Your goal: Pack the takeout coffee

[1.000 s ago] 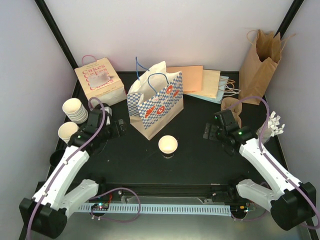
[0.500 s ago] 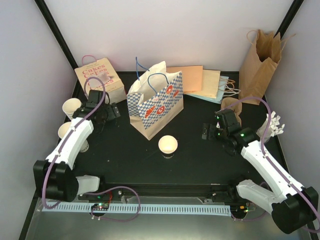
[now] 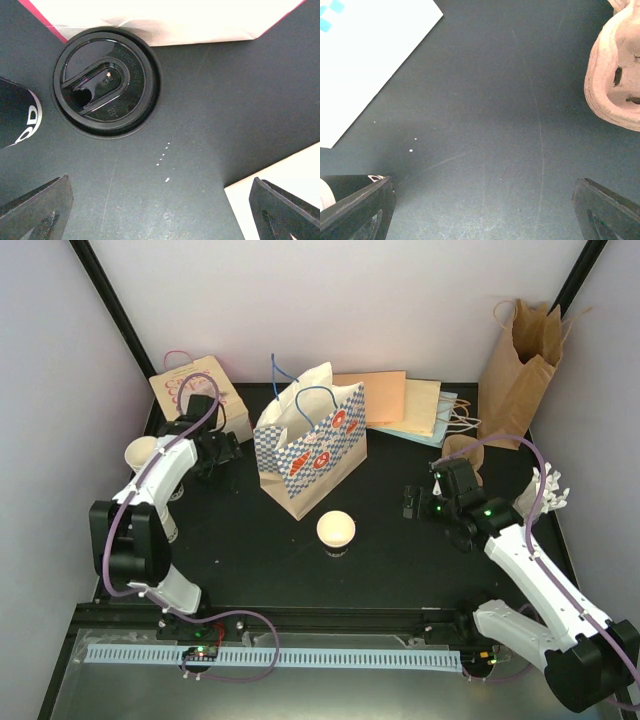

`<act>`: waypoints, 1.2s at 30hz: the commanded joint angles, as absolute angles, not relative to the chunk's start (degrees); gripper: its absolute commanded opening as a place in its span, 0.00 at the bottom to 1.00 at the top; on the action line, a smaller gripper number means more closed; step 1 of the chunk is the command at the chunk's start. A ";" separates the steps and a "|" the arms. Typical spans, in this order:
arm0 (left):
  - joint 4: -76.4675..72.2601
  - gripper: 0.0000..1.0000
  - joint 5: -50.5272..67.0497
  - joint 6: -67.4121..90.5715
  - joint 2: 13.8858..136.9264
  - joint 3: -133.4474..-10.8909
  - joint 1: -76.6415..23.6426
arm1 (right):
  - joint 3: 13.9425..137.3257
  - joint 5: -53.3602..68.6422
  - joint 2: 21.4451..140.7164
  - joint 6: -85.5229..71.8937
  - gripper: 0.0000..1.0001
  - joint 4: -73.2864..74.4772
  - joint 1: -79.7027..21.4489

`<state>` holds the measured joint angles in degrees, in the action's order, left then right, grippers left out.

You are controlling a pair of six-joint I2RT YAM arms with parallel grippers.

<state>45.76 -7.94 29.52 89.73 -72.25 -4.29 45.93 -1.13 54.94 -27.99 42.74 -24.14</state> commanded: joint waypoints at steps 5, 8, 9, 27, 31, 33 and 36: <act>49.15 0.99 -11.34 29.70 94.33 -78.37 -2.48 | 46.64 -0.30 54.16 -27.05 0.99 41.83 -24.44; 48.89 0.99 -12.04 31.11 95.28 -78.54 -1.48 | 46.66 -0.31 54.02 -27.00 0.99 41.86 -24.43; 48.30 0.99 -12.06 31.19 95.53 -78.33 -1.19 | 46.71 -0.27 53.97 -26.94 0.99 41.92 -24.43; 44.63 0.96 -11.28 31.38 103.35 -81.87 2.66 | 46.80 -0.55 54.49 -27.09 0.99 41.79 -24.43; 44.47 0.94 -11.34 31.38 104.97 -83.24 2.78 | 46.63 -0.77 54.41 -27.22 0.99 41.75 -24.44; 44.64 0.93 -11.34 31.42 105.83 -84.03 2.93 | 46.66 -0.79 54.33 -27.15 0.99 41.75 -24.44; 44.61 0.92 -11.30 31.38 106.57 -84.89 3.15 | 46.60 -0.56 54.40 -27.07 1.00 41.69 -24.45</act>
